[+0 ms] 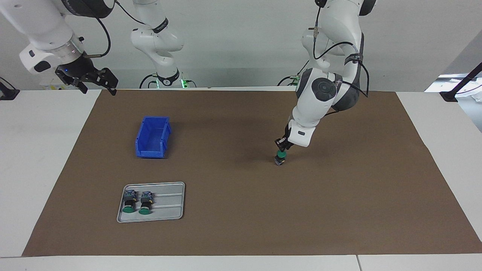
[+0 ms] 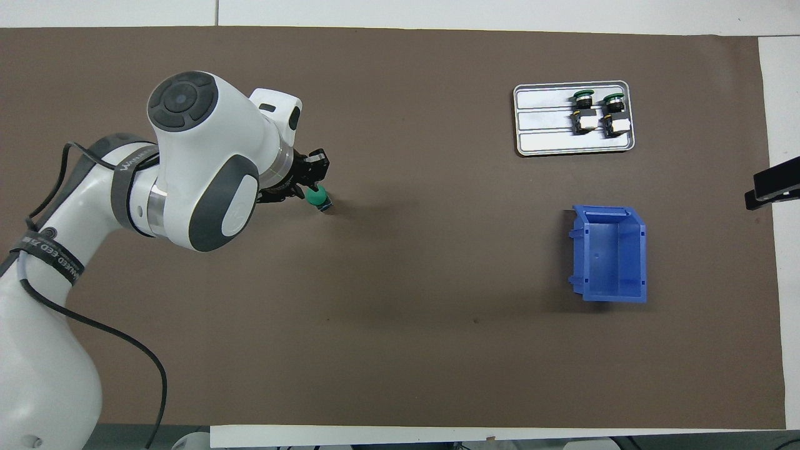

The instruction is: Place and press button with both arms

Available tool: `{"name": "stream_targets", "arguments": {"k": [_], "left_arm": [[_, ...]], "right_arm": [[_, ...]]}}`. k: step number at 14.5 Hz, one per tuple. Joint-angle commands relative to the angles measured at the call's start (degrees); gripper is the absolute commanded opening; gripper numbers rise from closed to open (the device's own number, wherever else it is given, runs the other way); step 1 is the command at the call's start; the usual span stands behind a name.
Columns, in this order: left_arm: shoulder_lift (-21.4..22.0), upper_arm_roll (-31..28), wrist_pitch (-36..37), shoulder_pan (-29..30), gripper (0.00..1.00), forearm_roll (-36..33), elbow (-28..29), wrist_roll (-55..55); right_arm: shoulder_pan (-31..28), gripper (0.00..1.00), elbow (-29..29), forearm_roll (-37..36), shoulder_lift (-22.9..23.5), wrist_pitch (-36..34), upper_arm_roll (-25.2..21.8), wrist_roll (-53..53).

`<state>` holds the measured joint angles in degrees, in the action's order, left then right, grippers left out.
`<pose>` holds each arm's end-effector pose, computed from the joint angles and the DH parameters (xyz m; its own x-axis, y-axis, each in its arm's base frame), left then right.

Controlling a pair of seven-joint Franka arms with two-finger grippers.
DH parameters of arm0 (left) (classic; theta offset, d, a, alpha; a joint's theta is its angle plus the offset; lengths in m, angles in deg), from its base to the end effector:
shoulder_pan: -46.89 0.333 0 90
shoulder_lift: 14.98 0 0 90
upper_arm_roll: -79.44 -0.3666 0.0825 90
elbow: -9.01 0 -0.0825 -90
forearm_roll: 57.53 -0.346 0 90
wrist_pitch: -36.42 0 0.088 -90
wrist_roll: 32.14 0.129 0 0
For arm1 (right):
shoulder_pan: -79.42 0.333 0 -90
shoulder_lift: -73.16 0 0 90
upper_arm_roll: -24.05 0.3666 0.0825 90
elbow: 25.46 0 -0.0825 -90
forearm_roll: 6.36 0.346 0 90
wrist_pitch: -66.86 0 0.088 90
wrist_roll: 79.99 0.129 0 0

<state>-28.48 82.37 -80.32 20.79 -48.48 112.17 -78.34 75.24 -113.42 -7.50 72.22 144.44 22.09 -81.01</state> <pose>0.5205 -0.2998 0.4610 0.9277 0.3559 -0.1129 0.3672 -0.9245 0.1025 0.4803 -0.0547 0.6596 0.9821 -0.0920 -0.1643 -0.0905 -0.9958 0.0164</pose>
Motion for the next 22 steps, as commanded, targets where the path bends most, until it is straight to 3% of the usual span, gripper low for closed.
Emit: {"name": "stream_targets", "arguments": {"k": [1,2,5,8,10,14,17,20,22], "left_arm": [[2.6,-0.3,4.2,2.3,0.91,-0.9,-0.1,-0.1],[2.8,-0.3,5.6,3.1,0.99,-1.1,-0.7,0.4],[5.0,-1.6,11.0,5.6,1.0,-1.2,-1.3,4.8],[8.0,-2.0,16.8,10.1,1.0,-5.5,-2.2,13.3],[8.9,-2.0,21.2,13.2,1.0,-8.1,-3.4,19.5],[12.0,-2.3,26.5,17.2,1.0,-10.2,-5.0,27.6],[12.2,-3.6,31.6,18.3,1.0,-11.2,-8.8,32.1],[12.4,-5.4,36.3,18.3,1.0,-11.3,-11.9,34.9],[12.8,-5.3,37.5,18.3,1.0,-12.7,-12.0,35.5]], "right_arm": [[-0.1,0.98,-1.0,3.2,-1.1,0.9,0.6,-3.4],[0.2,0.98,-1.0,6.1,-0.9,2.3,1.3,-3.3],[6.3,0.98,-0.1,7.5,0.8,4.9,3.1,-2.1],[17.4,0.98,2.8,7.5,4.7,10.0,3.5,8.4],[23.0,0.98,6.6,8.2,9.9,13.0,3.5,13.4],[34.9,0.98,20.6,8.8,24.1,19.2,3.5,26.5],[41.9,0.99,20.9,5.9,29.9,30.9,3.5,32.7],[44.8,0.99,19.4,0.0,35.0,41.3,3.6,31.8],[46.2,0.99,15.5,-1.1,35.9,48.8,3.6,28.5]]}}
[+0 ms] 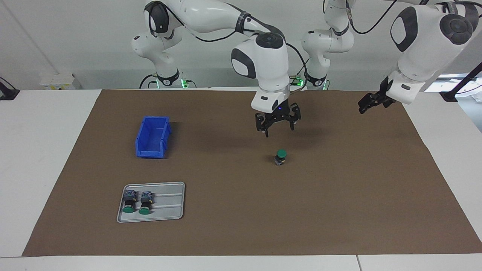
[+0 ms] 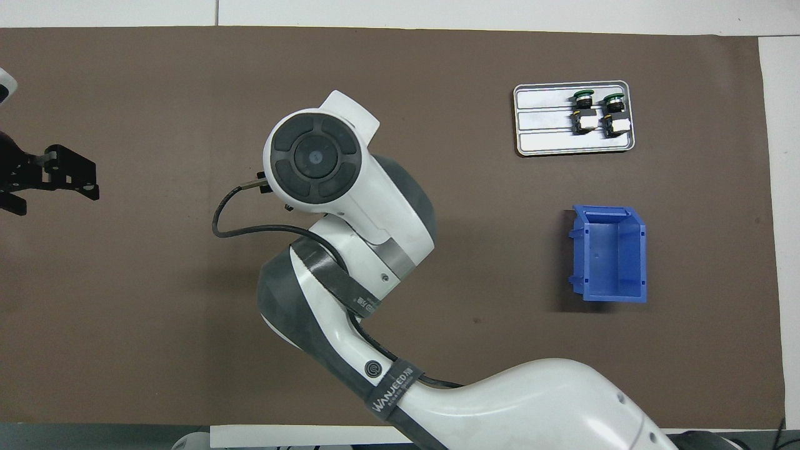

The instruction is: Place and press button with both arms

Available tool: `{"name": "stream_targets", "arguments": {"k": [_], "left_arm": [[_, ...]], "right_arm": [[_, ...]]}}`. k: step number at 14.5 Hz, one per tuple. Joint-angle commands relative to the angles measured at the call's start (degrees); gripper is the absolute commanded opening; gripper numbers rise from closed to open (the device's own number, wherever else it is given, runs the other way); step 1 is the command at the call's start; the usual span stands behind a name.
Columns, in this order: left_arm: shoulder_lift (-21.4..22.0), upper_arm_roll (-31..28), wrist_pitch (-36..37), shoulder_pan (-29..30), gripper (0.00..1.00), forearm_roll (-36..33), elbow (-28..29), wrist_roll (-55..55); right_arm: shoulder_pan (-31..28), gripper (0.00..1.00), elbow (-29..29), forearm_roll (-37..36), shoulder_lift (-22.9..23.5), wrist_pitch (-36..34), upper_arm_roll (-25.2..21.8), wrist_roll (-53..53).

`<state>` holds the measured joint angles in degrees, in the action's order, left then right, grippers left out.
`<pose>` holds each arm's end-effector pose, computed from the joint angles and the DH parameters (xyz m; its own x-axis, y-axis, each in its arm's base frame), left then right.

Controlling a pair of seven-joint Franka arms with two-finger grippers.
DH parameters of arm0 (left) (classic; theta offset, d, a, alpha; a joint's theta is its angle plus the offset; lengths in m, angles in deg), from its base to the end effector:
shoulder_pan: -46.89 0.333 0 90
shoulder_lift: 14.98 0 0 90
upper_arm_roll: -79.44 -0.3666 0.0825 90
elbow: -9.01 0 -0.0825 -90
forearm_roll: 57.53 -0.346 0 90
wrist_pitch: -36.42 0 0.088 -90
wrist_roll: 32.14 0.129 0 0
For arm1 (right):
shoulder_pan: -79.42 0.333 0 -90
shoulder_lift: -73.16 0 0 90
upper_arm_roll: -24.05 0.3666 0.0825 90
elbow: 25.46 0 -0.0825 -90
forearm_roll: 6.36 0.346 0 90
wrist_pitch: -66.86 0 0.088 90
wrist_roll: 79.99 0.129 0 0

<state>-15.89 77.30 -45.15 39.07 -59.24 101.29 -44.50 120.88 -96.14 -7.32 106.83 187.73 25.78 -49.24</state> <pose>0.4965 -0.0453 0.6174 0.9741 0.1225 -0.1902 0.1105 -0.9912 -0.0728 0.5509 0.5069 0.4880 0.9509 0.1901 0.2443 0.2299 -0.9622 -0.1459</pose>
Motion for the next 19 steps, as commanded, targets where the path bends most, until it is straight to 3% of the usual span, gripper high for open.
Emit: {"name": "stream_targets", "arguments": {"k": [1,3,6,13,16,19], "left_arm": [[0.4,-0.2,2.4,0.0,1.0,-2.7,-1.0,2.2],[0.6,-0.3,2.6,0.1,1.0,-2.7,-0.9,3.0],[0.6,-1.1,1.8,0.2,1.0,-2.3,-0.9,2.9],[0.5,-1.0,-2.1,-0.1,1.0,-1.9,-0.8,2.3],[0.5,-1.1,-2.7,0.0,1.0,-2.0,-0.8,2.3],[0.6,-1.0,-2.5,-0.4,1.0,-2.0,-0.7,2.2]], "right_arm": [[0.6,0.99,-4.4,-1.2,1.6,10.7,-0.1,-4.6],[0.4,0.99,-9.3,-1.3,1.6,16.7,0.0,-6.3],[-0.2,0.99,-14.0,-1.3,1.7,20.1,0.0,-12.1],[-0.1,0.99,-16.6,-0.8,3.6,22.9,0.0,-12.1],[-0.1,0.8,-17.4,-0.5,3.5,24.4,0.1,-12.1],[0.3,0.48,-17.7,-0.5,3.5,24.4,0.1,-12.1]]}}
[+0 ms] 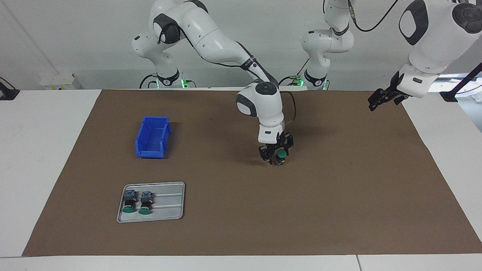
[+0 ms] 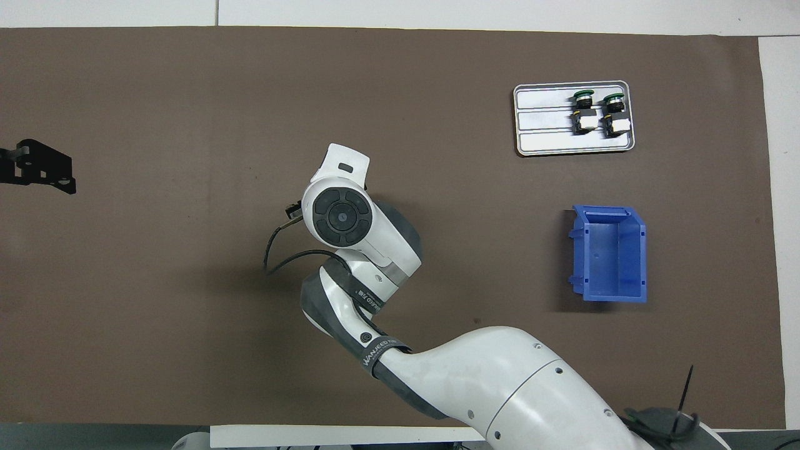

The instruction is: Place and press button with both arms

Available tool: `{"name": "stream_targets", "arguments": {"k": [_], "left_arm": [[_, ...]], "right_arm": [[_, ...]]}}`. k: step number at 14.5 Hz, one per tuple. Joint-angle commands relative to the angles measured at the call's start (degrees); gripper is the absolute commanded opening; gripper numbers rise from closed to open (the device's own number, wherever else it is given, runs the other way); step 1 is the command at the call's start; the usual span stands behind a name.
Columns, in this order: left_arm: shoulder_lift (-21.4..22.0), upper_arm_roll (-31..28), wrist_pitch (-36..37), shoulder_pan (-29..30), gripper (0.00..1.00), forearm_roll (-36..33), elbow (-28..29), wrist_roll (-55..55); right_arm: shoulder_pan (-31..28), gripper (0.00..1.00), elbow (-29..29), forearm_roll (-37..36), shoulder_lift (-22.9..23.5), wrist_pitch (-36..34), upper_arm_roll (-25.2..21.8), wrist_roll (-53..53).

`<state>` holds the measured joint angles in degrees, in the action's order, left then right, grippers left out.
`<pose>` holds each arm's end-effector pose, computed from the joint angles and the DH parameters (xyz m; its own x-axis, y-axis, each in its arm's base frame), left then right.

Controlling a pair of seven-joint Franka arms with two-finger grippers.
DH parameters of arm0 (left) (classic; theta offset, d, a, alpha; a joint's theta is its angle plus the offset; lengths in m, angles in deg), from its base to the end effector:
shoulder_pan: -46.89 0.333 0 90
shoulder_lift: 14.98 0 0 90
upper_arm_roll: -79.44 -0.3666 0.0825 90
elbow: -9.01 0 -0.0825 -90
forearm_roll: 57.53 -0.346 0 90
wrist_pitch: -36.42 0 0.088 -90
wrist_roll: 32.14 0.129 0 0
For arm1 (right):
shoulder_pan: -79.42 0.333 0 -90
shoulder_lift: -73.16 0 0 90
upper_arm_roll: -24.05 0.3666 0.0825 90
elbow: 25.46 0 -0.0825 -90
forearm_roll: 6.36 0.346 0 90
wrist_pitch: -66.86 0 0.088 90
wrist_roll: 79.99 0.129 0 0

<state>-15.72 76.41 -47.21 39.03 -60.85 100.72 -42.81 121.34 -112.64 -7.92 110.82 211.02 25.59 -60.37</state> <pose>0.5025 -0.0346 0.6254 0.9842 0.1088 -0.1396 0.0974 -0.9915 -0.0859 0.5447 0.5099 0.3504 0.8711 0.3777 0.3138 0.4273 -0.8979 -0.1056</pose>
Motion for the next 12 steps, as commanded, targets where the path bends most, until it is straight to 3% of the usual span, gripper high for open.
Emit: {"name": "stream_targets", "arguments": {"k": [1,3,6,8,10,12], "left_arm": [[0.4,-0.1,-0.4,-0.4,1.0,-0.4,0.0,0.5],[0.4,-0.1,0.2,-0.5,1.0,-0.4,0.0,0.6],[0.6,-0.2,-0.6,0.0,1.0,-0.4,-0.2,0.3],[0.9,-0.2,-0.5,0.1,1.0,-0.5,0.0,1.0],[1.1,-0.3,-0.7,0.0,1.0,-0.5,0.0,1.3],[1.2,-0.3,-0.7,0.3,1.0,-0.5,0.0,1.4]], "right_arm": [[-0.1,0.35,-1.1,0.0,-0.5,1.1,0.3,-1.0],[0.2,0.0,-0.9,-0.2,-0.7,0.8,0.2,-1.0],[-0.9,0.0,1.2,-0.7,-2.0,-3.2,-0.3,-1.0],[-4.7,0.0,-1.1,-1.0,-7.7,-6.6,-0.6,-1.2],[-9.6,0.0,-8.4,-0.9,-16.3,-9.2,-0.5,-1.9],[-13.3,0.0,-21.5,-0.8,-27.0,-9.2,-0.4,-5.1]]}}
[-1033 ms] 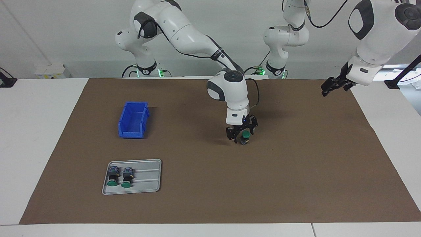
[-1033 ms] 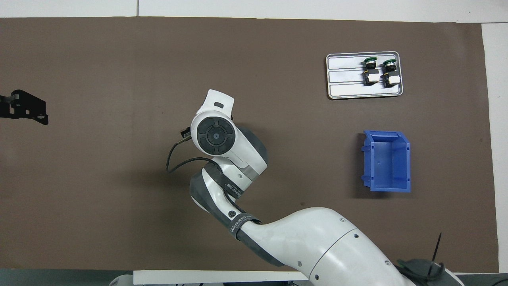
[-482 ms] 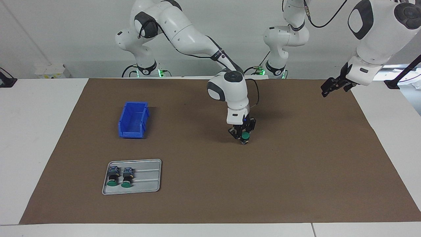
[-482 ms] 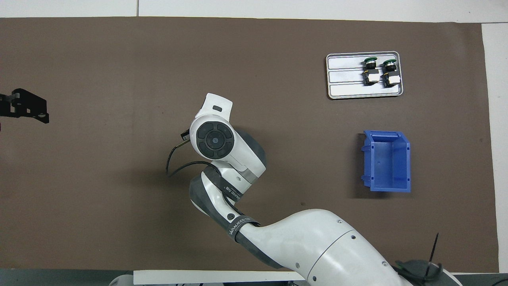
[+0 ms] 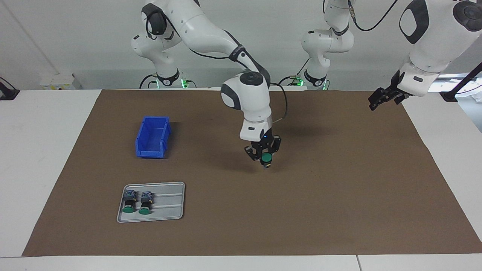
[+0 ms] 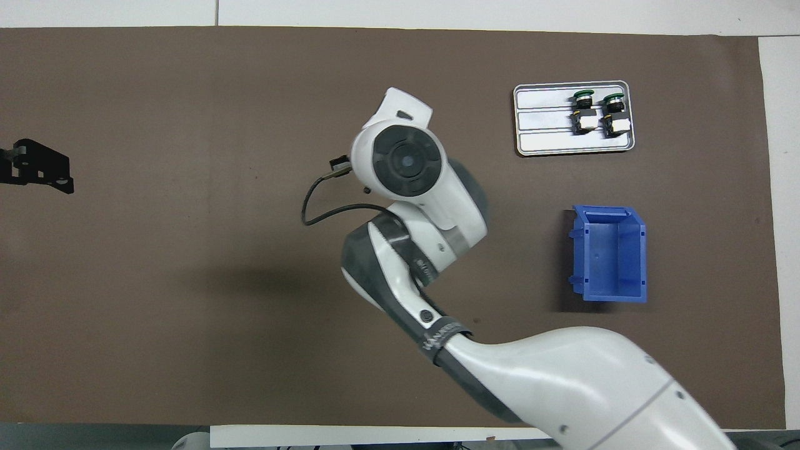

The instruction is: Place and press button with both arms

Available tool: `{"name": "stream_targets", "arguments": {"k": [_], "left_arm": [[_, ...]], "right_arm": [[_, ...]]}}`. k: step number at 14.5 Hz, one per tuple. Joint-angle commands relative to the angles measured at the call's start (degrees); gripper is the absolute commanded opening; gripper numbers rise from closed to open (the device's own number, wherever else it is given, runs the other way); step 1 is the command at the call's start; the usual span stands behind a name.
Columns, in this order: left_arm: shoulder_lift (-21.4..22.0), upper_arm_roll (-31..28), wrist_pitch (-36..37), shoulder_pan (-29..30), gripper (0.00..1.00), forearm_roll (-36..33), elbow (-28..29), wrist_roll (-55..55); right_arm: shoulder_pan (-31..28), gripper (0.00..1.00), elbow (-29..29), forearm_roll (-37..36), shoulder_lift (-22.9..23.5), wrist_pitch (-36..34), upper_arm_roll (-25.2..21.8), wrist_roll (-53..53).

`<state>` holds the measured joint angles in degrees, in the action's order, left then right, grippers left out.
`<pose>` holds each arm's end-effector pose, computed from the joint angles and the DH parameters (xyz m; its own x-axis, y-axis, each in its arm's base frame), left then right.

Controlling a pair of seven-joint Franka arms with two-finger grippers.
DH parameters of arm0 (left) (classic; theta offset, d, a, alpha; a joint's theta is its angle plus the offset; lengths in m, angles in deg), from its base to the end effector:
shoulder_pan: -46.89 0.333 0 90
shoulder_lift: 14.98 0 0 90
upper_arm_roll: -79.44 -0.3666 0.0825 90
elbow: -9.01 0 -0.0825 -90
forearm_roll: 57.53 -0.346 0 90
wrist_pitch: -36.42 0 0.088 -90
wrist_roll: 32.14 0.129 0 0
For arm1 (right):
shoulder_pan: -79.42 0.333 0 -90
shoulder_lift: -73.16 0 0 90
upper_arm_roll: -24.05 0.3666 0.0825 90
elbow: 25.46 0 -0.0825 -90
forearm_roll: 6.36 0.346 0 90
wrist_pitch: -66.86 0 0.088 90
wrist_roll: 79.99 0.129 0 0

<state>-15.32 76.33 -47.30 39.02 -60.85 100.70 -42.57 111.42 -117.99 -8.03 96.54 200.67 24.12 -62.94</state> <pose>0.5007 -0.0338 0.6292 0.9857 0.1056 -0.1314 0.0951 -0.9920 -0.0834 0.5869 0.3664 0.4641 0.9195 0.2527 0.3011 0.2843 -0.9565 -0.0654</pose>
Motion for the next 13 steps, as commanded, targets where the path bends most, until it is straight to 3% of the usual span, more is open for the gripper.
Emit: {"name": "stream_targets", "arguments": {"k": [1,3,5,8,11,13], "left_arm": [[1.4,0.3,-0.5,1.9,1.0,-0.4,0.1,1.4],[1.5,2.7,-0.6,3.6,1.0,-0.4,0.1,2.0],[1.6,2.8,-0.4,3.7,1.0,-0.4,0.2,2.0],[1.6,7.0,-0.4,7.8,1.0,-0.4,0.2,2.0],[1.6,7.4,-0.4,8.0,1.0,-0.4,0.6,2.9],[1.4,7.4,-0.4,8.0,1.0,-0.4,0.7,3.0]], "right_arm": [[-5.6,0.0,-22.9,-0.7,-18.6,1.0,1.1,-4.3],[-9.8,0.0,-33.1,-0.6,-27.8,0.8,1.1,-8.0],[-14.9,0.0,-38.7,-0.6,-33.6,-3.2,1.1,-10.4],[-23.4,0.0,-39.1,-0.6,-36.6,-11.3,1.0,-14.0],[-29.3,0.0,-41.7,-0.4,-37.1,-9.7,1.0,-21.2],[-29.7,0.0,-43.3,0.1,-36.4,-7.4,1.0,-21.1]]}}
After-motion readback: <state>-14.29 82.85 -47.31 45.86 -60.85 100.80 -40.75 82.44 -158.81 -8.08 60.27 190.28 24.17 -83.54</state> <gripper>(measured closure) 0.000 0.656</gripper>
